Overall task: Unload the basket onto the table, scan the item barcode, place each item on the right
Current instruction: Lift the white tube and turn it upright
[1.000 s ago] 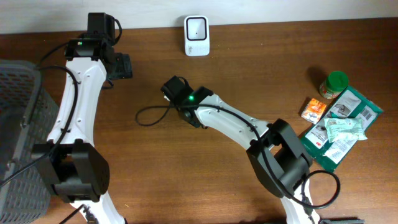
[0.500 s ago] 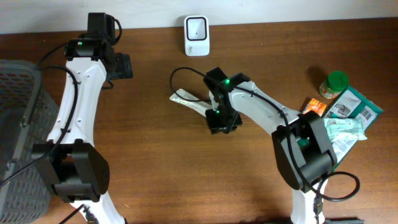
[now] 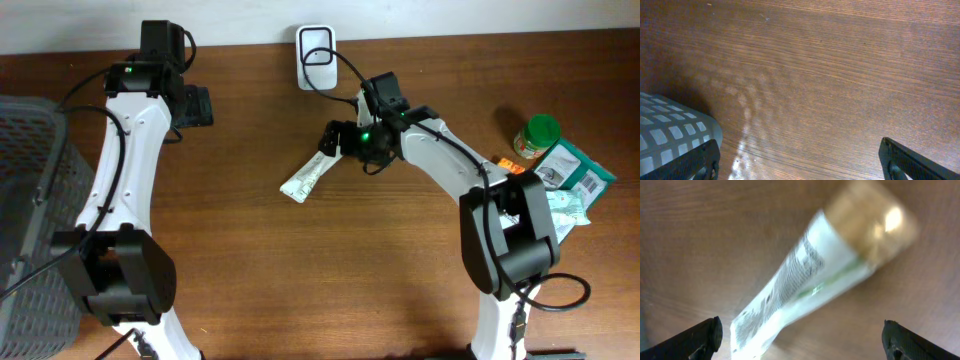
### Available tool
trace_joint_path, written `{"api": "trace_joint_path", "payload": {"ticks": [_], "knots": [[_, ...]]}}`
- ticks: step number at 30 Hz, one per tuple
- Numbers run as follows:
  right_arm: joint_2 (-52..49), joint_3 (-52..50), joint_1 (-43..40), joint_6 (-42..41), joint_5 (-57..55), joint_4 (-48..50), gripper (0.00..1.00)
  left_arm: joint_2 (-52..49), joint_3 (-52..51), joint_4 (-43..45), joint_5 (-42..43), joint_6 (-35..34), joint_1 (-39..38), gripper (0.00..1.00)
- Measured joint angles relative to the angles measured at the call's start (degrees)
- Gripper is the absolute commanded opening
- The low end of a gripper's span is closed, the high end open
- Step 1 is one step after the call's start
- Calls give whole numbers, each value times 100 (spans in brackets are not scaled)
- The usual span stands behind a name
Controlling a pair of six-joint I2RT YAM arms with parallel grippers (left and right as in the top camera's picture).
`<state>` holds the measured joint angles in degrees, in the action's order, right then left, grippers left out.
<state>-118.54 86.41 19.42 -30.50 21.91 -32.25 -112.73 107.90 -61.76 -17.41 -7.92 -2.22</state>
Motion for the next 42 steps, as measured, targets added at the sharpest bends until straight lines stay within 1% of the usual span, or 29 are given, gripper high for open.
{"api": "trace_joint_path", "payload": {"ticks": [1, 2, 3, 4, 6, 7, 8, 9, 10, 12, 13, 15, 16, 18, 20, 21, 23, 25, 27, 28, 29, 30, 31, 33, 35, 37, 40, 42], "knots": [[0, 0, 188, -629, -24, -52, 98, 2, 0, 2, 0, 0, 0, 99], [0, 0, 389, -1064, -225, -13, 97, 2, 0, 0, 0, 0, 0, 99], [-2, 0, 570, -1300, -431, 42, 81, 2, 0, 0, 0, -2, 0, 99], [-37, 0, 898, -1659, -785, 105, 69, 0, 0, 0, 0, -2, 0, 99], [-188, -2, 1174, -1943, -990, 205, 64, 0, 0, 0, 0, -2, 0, 99], [-264, 0, 1213, -2031, -1058, 232, 56, 2, 0, -2, 0, 0, 0, 99], [-302, -2, 1213, -2072, -1158, 229, 42, 2, 0, 0, 0, 0, 0, 99], [-304, -9, 1211, -2092, -1290, 229, 37, 0, 0, 0, 0, -2, 0, 99], [-304, -24, 1209, -2026, -1357, 227, 34, 2, 0, 0, 0, -2, 0, 99], [-304, -33, 1207, -1368, -1462, 229, 4, 2, 0, 0, 0, -2, 0, 99], [-304, -33, 1185, -1178, -1460, 229, 4, 2, 0, 0, 0, -2, 0, 99], [-291, -11, 1067, -295, -1172, 142, 4, 0, 0, 0, 0, 0, 0, 99], [-291, -4, 973, 284, -920, 33, 4, 2, 0, 0, 0, 0, 0, 99], [-289, 4, 662, 2081, -17, -546, 4, 0, 0, 2, 0, -2, 0, 99], [-289, -4, 483, 3088, 337, -833, 4, 2, 0, 2, 0, -2, 0, 99], [-289, -24, 402, 3421, 459, -846, 4, 2, 0, 0, 0, 0, 0, 99], [-289, -81, 262, 3676, 658, -857, 4, 0, 0, 0, 0, 0, 0, 99], [-291, -114, 173, 3727, 761, -868, 4, 0, 0, 0, 0, 0, 0, 99], [-291, -114, 94, 3432, 953, -1108, 4, 0, 0, 2, 0, 0, 0, 99], [-291, -129, -4, 3530, 1309, -1185, 4, 2, 0, 0, 0, -2, 0, 99], [-289, -190, -153, 3781, 2022, -1259, 4, 2, 0, 0, 0, 0, 0, 99], [-243, -208, -240, 3834, 2367, -1259, 4, 2, 0, 2, 0, 0, 0, 99], [-2, -254, -361, 3943, 2852, -1325, 4, 2, 0, 2, 0, -2, 0, 99], [1084, -258, -717, 4347, 3853, -1620, 4, 2, 0, 0, 0, 0, 0, 99], [1812, -260, -907, 4579, 4286, -1884, 4, 2, 0, 0, 0, -2, 0, 99], [2719, -264, -999, 4719, 4854, -1904, 4, 0, 0, 2, 0, 0, 0, 99], [3689, -264, -1115, 4728, 5283, -1915, 4, 2, 0, 0, 0, 0, 0, 99], [3893, -264, -1119, 4697, 5292, -1917, 4, 2, 0, 0, 0, -2, 0, 99]]}}
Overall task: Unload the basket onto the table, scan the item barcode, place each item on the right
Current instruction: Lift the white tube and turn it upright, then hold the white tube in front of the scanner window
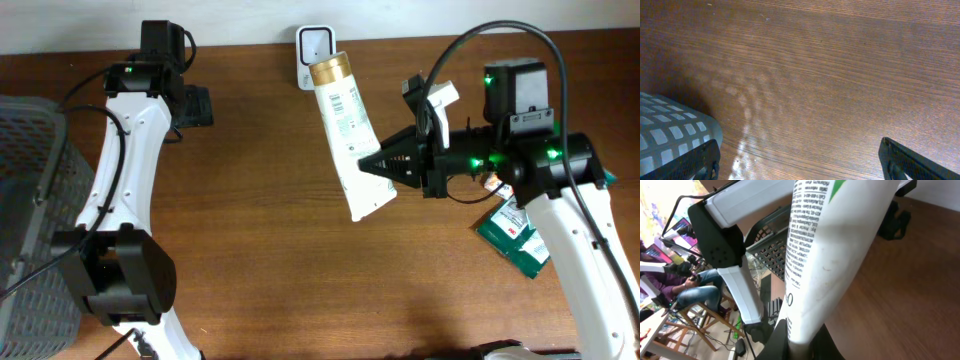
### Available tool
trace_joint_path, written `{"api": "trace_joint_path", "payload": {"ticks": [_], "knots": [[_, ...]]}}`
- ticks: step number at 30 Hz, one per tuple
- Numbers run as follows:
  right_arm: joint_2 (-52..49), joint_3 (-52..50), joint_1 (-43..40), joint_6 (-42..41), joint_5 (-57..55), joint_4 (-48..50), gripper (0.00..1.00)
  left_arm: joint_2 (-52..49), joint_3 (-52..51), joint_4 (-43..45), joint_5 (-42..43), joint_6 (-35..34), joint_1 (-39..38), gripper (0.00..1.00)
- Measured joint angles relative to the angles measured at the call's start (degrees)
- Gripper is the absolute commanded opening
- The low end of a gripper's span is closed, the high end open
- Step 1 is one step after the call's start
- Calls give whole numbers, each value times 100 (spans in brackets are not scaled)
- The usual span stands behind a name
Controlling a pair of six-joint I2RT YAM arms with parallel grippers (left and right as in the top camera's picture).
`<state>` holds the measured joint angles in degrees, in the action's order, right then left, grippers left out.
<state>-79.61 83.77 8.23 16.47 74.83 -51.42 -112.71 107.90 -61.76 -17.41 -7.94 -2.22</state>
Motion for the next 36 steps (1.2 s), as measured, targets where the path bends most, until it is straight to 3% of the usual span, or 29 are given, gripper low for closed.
{"api": "trace_joint_path", "payload": {"ticks": [2, 6, 10, 12, 15, 20, 24, 26, 27, 29, 32, 36], "knots": [[26, 0, 20, -219, -640, 9, 4, 0, 0, 0, 0, 0, 0, 99], [-494, 76, 820, -1012, -4089, 667, 4, 0, 0, -7, 0, 0, 0, 99], [-2774, 2629, 1329, -807, -6424, 160, 4, -2, 0, -20, 0, 2, 0, 99], [-3506, 3241, 1445, -474, -7875, 1180, 4, -2, 0, -9, 0, 0, 0, 99], [-4522, 3281, 1480, 474, -9287, 2627, 4, -2, 0, -13, -2, 2, 0, 99], [-5547, 3270, 1602, 1849, -9993, 3825, 4, -2, 0, 0, 0, 2, 0, 99], [-5547, 3311, 1626, 1600, -10242, 3792, 4, -2, 0, 0, 0, 2, 0, 99], [-5547, 3364, 1528, 116, -10115, 2892, 52, -2, 0, -11, 0, 0, 0, 99], [-5545, 3366, 1427, -352, -9884, 2476, 63, -2, 0, 0, -2, 0, 0, 99], [-5545, 3377, 791, -1582, -8089, 1740, 66, -2, 0, 2, 0, 0, 0, 99], [-5547, 3377, -17, -2712, -6426, 1711, 65, -2, 0, 2, 0, 2, 0, 99], [-5729, 3377, 9, -3373, -6284, 1897, 59, -2, 0, 0, 0, 0, 0, 99]]}}
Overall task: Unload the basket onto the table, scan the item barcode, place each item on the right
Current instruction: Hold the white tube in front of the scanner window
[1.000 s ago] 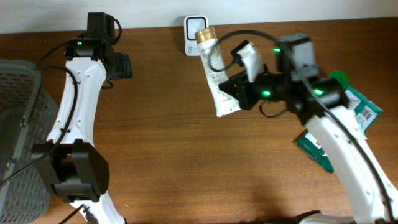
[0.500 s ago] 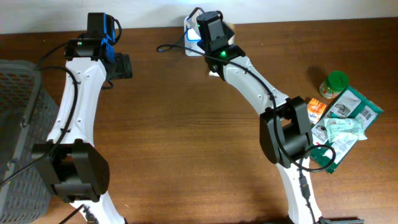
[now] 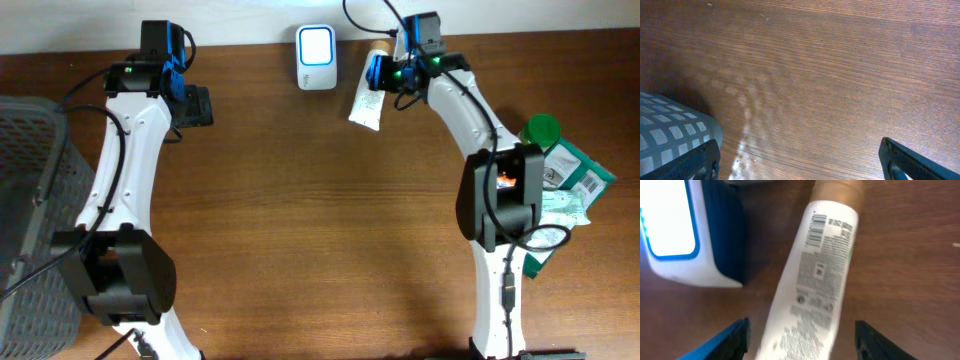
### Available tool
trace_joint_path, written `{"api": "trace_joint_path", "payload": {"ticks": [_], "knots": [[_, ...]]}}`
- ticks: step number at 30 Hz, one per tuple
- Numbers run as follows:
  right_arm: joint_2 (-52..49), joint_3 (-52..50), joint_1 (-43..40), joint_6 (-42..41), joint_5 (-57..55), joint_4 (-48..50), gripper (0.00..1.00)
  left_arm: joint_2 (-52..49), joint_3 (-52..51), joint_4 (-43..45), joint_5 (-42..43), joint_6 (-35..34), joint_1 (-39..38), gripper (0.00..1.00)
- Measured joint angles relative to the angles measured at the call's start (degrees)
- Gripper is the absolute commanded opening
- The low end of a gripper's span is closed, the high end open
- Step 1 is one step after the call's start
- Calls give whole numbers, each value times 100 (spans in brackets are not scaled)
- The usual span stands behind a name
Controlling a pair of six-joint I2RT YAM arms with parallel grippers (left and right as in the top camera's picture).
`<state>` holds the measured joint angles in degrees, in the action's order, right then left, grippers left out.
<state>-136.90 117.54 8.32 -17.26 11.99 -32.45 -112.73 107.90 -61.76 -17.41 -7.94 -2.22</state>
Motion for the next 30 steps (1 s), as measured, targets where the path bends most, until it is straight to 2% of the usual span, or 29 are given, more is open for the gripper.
{"api": "trace_joint_path", "payload": {"ticks": [1, 4, 10, 11, 13, 17, 22, 24, 25, 27, 30], "knots": [[-293, 0, 20, -315, 17, 118, 59, 0, 0, -4, 0, 2, 0, 99], [-533, 0, -4, -584, 42, 140, 57, 0, 0, 0, 0, 2, 0, 99], [-767, 2, -52, -686, 684, 765, 42, 0, 0, 0, 0, 2, 0, 99], [-859, 24, -52, -695, 876, 868, 33, 0, 0, 0, 0, 0, 0, 99], [-898, 46, -52, -684, 1012, 782, 7, 0, 0, 0, 0, 0, 0, 99], [-911, 151, -109, -518, 1453, 651, 4, 0, 0, 0, 0, 2, 0, 99], [-494, 0, -170, 131, 1821, -382, 4, 0, 0, 4, 0, 0, 0, 99], [68, -90, -302, 227, 1961, -1040, 4, 0, 0, 4, 0, 0, 0, 99], [789, -101, -501, 640, 2000, -2048, 4, 0, 0, 4, 2, 0, 0, 99], [1657, -61, -654, 1283, 2068, -3362, 4, 0, 0, -2, -2, 0, 0, 99], [1961, -26, -564, 2409, 2612, -4498, 4, 0, 0, 2, 0, 0, 0, 99]]}}
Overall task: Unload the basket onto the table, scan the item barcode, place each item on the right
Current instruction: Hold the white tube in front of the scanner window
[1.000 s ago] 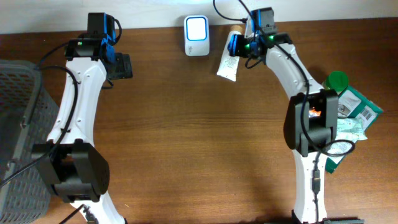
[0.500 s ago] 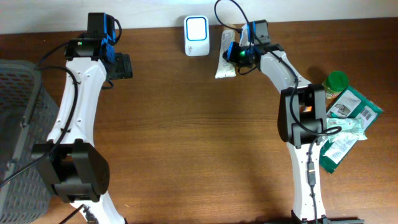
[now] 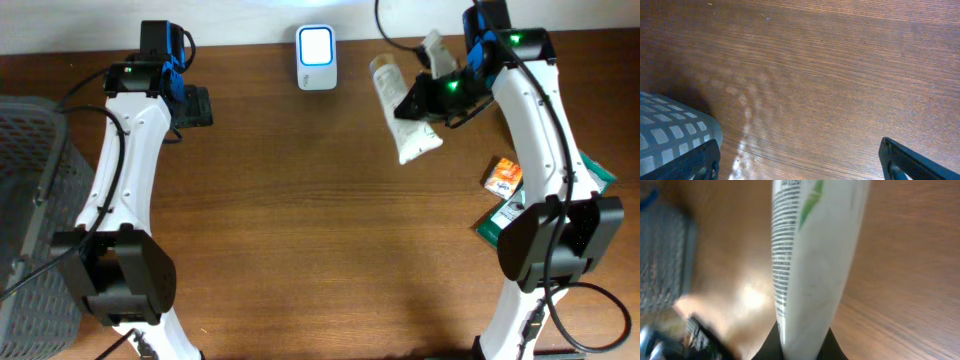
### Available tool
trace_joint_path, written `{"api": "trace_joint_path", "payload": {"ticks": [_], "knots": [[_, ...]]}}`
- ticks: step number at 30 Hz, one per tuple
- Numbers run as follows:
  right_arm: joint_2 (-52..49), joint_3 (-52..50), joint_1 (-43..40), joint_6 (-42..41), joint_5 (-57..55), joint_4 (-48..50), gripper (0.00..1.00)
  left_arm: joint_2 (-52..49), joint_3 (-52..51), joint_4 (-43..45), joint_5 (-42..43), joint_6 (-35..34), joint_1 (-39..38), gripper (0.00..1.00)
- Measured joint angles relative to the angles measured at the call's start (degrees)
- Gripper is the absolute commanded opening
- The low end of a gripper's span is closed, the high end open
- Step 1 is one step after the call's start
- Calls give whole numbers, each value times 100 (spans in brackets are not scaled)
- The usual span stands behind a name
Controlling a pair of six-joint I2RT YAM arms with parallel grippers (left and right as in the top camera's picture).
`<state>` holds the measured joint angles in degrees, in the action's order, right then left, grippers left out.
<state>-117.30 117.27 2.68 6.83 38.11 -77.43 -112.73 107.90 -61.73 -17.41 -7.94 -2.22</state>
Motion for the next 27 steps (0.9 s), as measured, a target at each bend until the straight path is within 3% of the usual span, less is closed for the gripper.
{"api": "trace_joint_path", "payload": {"ticks": [3, 6, 12, 16, 17, 20, 22, 25, 27], "knots": [[-9, -17, 382, 1646, 1123, -682, 4, 0, 0, -4, 0, 2, 0, 99], [9, -17, 787, 2197, 1873, -782, 4, 0, 0, -2, 0, 2, 0, 99], [964, -28, 577, 1884, 3432, -131, 4, 0, 0, -2, 0, 0, 0, 99], [975, -28, 400, 1624, 3692, -4, 4, 0, 0, -2, 0, 0, 0, 99], [975, -31, 402, 1231, 3604, 435, 4, 0, 0, -7, 0, 2, 0, 99], [977, -28, 632, -260, 2076, 2052, 4, 2, 0, -2, 0, 2, 0, 99], [966, -28, 1202, -758, -168, 2922, 4, 2, 0, -11, 0, 2, 0, 99], [671, -28, 2006, -310, -3021, 4039, 4, 0, 0, -2, -2, 2, 0, 99], [232, -15, 2155, 319, -4234, 4717, 4, 2, 0, -4, 2, 2, 0, 99]]}}
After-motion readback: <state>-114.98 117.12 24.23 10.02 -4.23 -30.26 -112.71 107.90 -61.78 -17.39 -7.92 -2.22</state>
